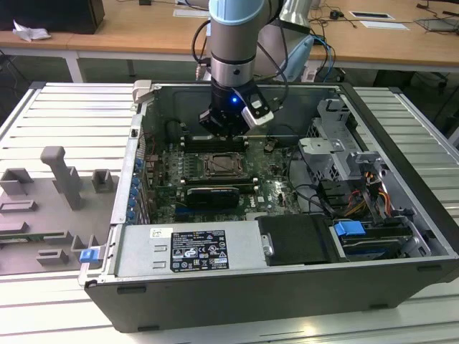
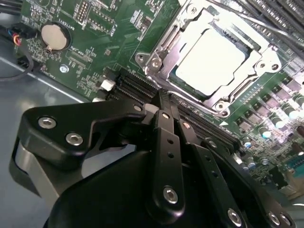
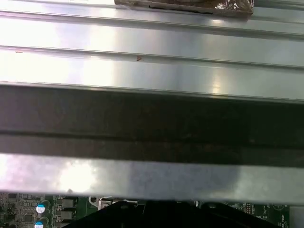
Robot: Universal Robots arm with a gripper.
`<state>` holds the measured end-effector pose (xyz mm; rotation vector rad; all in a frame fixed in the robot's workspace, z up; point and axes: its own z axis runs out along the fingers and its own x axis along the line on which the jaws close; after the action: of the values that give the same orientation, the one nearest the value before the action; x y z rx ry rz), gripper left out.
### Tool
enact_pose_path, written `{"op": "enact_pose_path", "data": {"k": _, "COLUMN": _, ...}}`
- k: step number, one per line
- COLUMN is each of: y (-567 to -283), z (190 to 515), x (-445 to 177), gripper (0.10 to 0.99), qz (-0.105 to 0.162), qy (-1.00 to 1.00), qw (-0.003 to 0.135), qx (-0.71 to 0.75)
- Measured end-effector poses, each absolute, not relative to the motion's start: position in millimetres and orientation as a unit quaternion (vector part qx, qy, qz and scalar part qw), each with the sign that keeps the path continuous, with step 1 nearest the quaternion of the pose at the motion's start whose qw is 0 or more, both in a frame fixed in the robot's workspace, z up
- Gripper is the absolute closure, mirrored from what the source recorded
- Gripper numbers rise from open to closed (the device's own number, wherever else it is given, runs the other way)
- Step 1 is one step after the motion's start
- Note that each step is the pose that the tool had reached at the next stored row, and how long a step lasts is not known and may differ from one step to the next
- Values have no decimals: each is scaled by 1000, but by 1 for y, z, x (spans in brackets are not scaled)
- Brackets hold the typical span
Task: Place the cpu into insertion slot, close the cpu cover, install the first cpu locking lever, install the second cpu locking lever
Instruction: 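Install the first cpu locking lever, then install the second cpu locking lever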
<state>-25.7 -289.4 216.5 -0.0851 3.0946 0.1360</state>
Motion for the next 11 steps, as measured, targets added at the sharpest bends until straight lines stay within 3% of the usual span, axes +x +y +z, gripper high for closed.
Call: {"op": "enact_pose_path", "data": {"k": 11, "y": -301, "z": 217, "x": -26, "gripper": 980, "qz": 44, "qy": 998, "qw": 21, "qx": -27}}
